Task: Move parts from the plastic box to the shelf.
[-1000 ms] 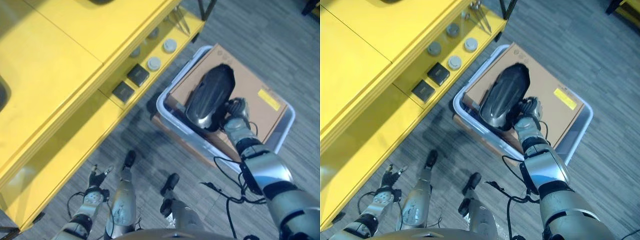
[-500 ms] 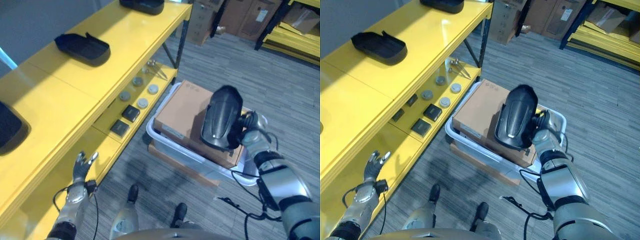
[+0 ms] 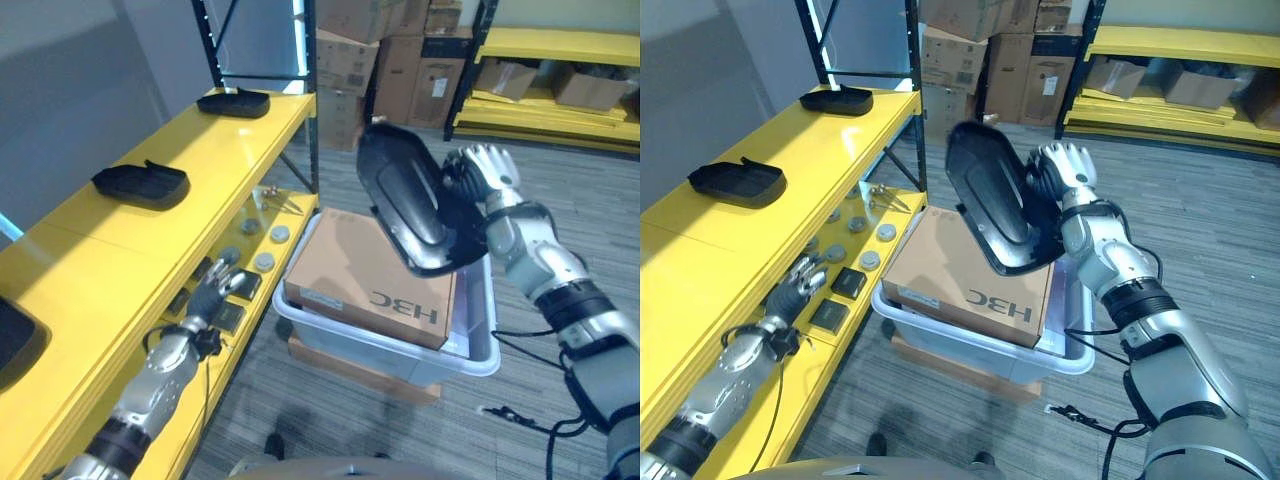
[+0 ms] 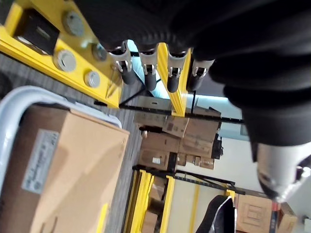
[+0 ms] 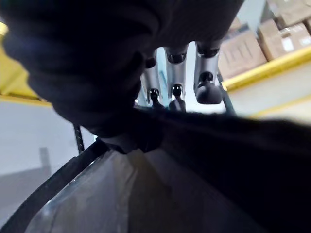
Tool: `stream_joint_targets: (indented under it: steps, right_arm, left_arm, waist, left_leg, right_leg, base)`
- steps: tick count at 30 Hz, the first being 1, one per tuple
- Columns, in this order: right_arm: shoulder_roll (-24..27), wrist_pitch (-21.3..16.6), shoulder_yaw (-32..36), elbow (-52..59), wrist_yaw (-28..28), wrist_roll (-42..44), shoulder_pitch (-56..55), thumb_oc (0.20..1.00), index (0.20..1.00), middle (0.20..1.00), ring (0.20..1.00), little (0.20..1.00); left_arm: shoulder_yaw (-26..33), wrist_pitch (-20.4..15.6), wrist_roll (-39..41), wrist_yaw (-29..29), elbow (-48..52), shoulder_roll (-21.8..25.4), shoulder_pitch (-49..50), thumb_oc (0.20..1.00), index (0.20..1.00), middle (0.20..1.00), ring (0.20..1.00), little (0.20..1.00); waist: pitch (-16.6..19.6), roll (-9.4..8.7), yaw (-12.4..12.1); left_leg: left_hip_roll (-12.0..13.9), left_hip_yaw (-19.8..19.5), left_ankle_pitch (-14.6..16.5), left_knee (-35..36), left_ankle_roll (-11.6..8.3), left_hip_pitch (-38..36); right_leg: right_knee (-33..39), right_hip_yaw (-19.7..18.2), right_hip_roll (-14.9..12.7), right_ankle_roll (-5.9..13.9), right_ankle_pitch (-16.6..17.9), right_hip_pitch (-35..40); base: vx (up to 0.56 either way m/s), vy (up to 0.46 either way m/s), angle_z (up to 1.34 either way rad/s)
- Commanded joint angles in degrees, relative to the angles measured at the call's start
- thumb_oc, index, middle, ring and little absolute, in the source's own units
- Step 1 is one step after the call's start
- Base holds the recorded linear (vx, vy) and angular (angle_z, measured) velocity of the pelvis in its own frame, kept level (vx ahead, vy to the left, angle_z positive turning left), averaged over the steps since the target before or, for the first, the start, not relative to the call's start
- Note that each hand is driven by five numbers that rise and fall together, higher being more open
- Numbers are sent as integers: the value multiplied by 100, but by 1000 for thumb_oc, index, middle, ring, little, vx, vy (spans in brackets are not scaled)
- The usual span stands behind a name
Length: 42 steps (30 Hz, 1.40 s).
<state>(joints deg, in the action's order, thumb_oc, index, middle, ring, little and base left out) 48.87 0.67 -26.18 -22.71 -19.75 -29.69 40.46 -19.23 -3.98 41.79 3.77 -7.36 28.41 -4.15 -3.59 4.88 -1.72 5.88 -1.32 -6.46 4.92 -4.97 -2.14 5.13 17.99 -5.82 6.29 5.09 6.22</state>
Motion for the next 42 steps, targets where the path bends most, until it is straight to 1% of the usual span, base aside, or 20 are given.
stream_joint_targets:
  steps: [1, 3, 5, 6, 8, 12, 15, 21, 30, 34, 39, 40, 41, 42]
  right_arm:
    - [82, -118, 217, 196, -462, -184, 190, 200, 200, 200, 200, 200]
    - [-9, -112, 336, 469, -515, -238, 86, 200, 200, 200, 200, 200]
    - [-112, -114, 430, 696, -535, -294, 14, 200, 200, 200, 200, 200]
    - [-112, -114, 430, 696, -535, -294, 14, 200, 200, 200, 200, 200]
    - [-278, -115, 490, 959, -567, -341, -24, 200, 200, 200, 200, 200]
    - [-505, -131, 431, 1159, -609, -392, -2, 200, 200, 200, 200, 200]
    - [-601, -128, 345, 1163, -594, -455, 46, 200, 200, 200, 200, 200]
    - [-1050, -131, -34, 1007, -506, -542, 228, 200, 200, 200, 200, 200]
    - [-1449, -322, -719, 846, -186, -662, 500, 200, 200, 200, 200, 200]
    - [-1607, -429, -985, 1038, -59, -701, 592, 200, 200, 200, 200, 200]
    - [-1791, -545, -1088, 1404, 42, -513, 584, 200, 200, 200, 200, 200]
    - [-1930, -626, -1081, 1708, 85, -340, 505, 200, 200, 200, 200, 200]
    - [-1962, -660, -1090, 1795, 134, -259, 464, 200, 200, 200, 200, 200]
    - [-1964, -702, -1155, 1894, 180, -263, 424, 200, 200, 200, 200, 200]
  left_arm:
    - [-235, -226, 337, 163, -64, 90, -570, 1000, 1000, 1000, 1000, 1000]
    - [-288, -204, 519, 257, -123, -107, -735, 1000, 1000, 1000, 1000, 1000]
    - [-347, -176, 480, 350, -205, -287, -860, 1000, 1000, 1000, 1000, 1000]
    - [-347, -176, 480, 350, -205, -287, -860, 1000, 1000, 1000, 1000, 1000]
    - [-463, -168, 478, 476, -333, -535, -1044, 1000, 1000, 1000, 1000, 1000]
    - [-580, -148, 630, 540, -382, -738, -1248, 1000, 1000, 1000, 1000, 1000]
    - [-629, -141, 749, 554, -346, -777, -1348, 1000, 1000, 1000, 1000, 1000]
    - [-853, -135, 846, 600, -471, -979, -1858, 1000, 1000, 1000, 1000, 1000]
    - [-1097, -85, 890, 432, -517, -957, -2204, 1000, 1000, 1000, 1000, 1000]
    - [-1157, -82, 861, 474, -672, -1029, -2363, 1000, 1000, 1000, 1000, 1000]
    - [-1127, -95, 804, 628, -901, -1165, -2463, 1000, 1000, 1000, 1000, 1000]
    - [-1050, -117, 727, 771, -994, -1214, -2506, 275, 275, 275, 275, 275]
    - [-1014, -144, 696, 809, -990, -1209, -2511, 200, 200, 200, 200, 200]
    - [-962, -184, 637, 853, -994, -1219, -2507, 200, 200, 200, 200, 200]
  waist:
    - [270, -458, -88]
    - [293, -456, -63]
    - [322, -456, -39]
    - [322, -456, -39]
    - [333, -460, -26]
    - [343, -463, -20]
    - [344, -474, -30]
    - [336, -519, -53]
    - [313, -561, -121]
    - [315, -589, -145]
    - [294, -612, -150]
    - [273, -616, -149]
    - [267, -624, -150]
    - [256, -630, -153]
  left_leg:
    - [78, 41, 778, 8, 22, -236]
    - [80, 41, 800, 8, 35, -281]
    - [72, 57, 821, 8, 46, -319]
    - [72, 57, 821, 8, 46, -319]
    - [64, 52, 840, 8, 62, -357]
    - [66, 48, 859, 8, 72, -389]
    - [67, 44, 863, 8, 74, -390]
    - [56, 12, 899, 8, 90, -440]
    - [61, -31, 905, 8, 96, -492]
    - [61, -56, 896, 8, 94, -482]
    - [55, -67, 889, 8, 100, -465]
    - [56, -73, 879, 8, 99, -439]
    - [57, -73, 872, 8, 98, -432]
    - [60, -71, 871, 8, 98, -428]
  right_leg:
    - [-12, 152, -335, 320, -713, 218]
    - [-12, 142, -324, 306, -732, 252]
    - [-12, 127, -319, 305, -742, 268]
    - [-12, 127, -319, 305, -742, 268]
    - [-12, 101, -314, 295, -746, 302]
    - [-12, 99, -313, 288, -748, 333]
    - [-12, 107, -312, 286, -748, 344]
    - [-12, 104, -316, 276, -759, 401]
    - [-14, 130, -324, 268, -755, 464]
    - [-18, 146, -317, 267, -756, 461]
    - [-25, 143, -311, 255, -755, 445]
    - [-32, 137, -308, 245, -752, 418]
    - [-32, 139, -308, 245, -749, 411]
    - [-33, 147, -310, 242, -752, 409]
  base:
    - [13, -32, -7]
    - [5, -15, -1]
    - [6, -5, -2]
    - [10, -17, -3]
    - [0, 0, 0]
    - [0, 0, 0]
    - [0, 0, 0]
    - [-6, -5, 2]
    - [0, 0, 0]
    - [0, 0, 0]
    - [0, 0, 0]
    - [0, 0, 0]
    - [0, 0, 0]
    - [0, 0, 0]
